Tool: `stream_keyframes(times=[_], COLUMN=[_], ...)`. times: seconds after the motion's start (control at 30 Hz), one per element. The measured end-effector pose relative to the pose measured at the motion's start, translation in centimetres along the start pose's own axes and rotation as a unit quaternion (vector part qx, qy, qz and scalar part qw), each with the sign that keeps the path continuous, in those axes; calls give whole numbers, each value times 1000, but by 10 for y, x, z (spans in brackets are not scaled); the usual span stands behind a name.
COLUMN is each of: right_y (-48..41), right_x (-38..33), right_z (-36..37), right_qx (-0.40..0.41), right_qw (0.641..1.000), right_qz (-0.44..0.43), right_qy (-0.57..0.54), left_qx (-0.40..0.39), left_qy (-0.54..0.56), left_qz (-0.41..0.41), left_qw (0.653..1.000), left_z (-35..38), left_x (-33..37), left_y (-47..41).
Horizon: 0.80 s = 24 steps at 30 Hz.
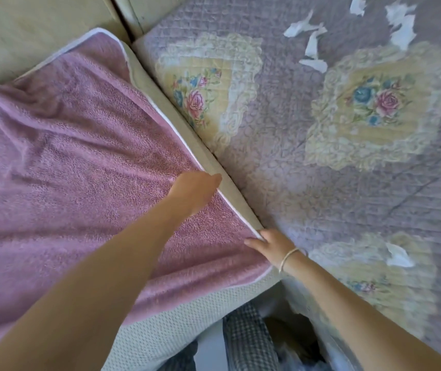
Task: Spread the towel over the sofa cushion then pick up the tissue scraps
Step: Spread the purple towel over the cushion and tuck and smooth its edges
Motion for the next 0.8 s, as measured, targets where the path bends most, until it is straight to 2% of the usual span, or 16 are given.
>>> stream_keyframes(times=[0.13,0.27,0.33,0.4,0.43,0.5,0.57,0.63,0.77,0.8], right_y=[-7,-15,-10,0,5,14,23,32,49,49], right_x=[1,7,8,0,-8,-27,-48,-65,-89,-92], right_z=[-23,-16,-10,-11,-11,-1,26,61,124,137], right_qx=[27,60,100,171,208,251,242,211,181,167], right_qw=[999,993,981,957,943,908,861,824,756,751], right_qz=[-30,2,17,3,-27,-144,-274,-364,-466,-470], right_qy=[30,102,165,236,259,303,353,379,422,433], left_qx=[32,17,36,57,65,86,125,127,172,187], left_qy=[68,128,120,115,120,134,157,172,144,134], left_qz=[-21,-8,-4,-7,-14,-32,-52,-74,-74,-77], left_qw=[997,992,992,992,991,987,978,974,972,970], left_z=[-3,12,21,31,36,47,56,67,85,92], left_x=[-3,0,1,-1,-3,-9,-19,-28,-33,-33], left_y=[11,37,52,67,75,92,114,131,168,178])
Point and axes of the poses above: each hand's wrist, its own y-axis away from the middle knuckle, its own z-axis out of the palm, x = y × z, the point moved 6 cm from there along -y, towards the middle knuckle, and after that the axes turned 3 degrees about -x, right-handed, at the moved point
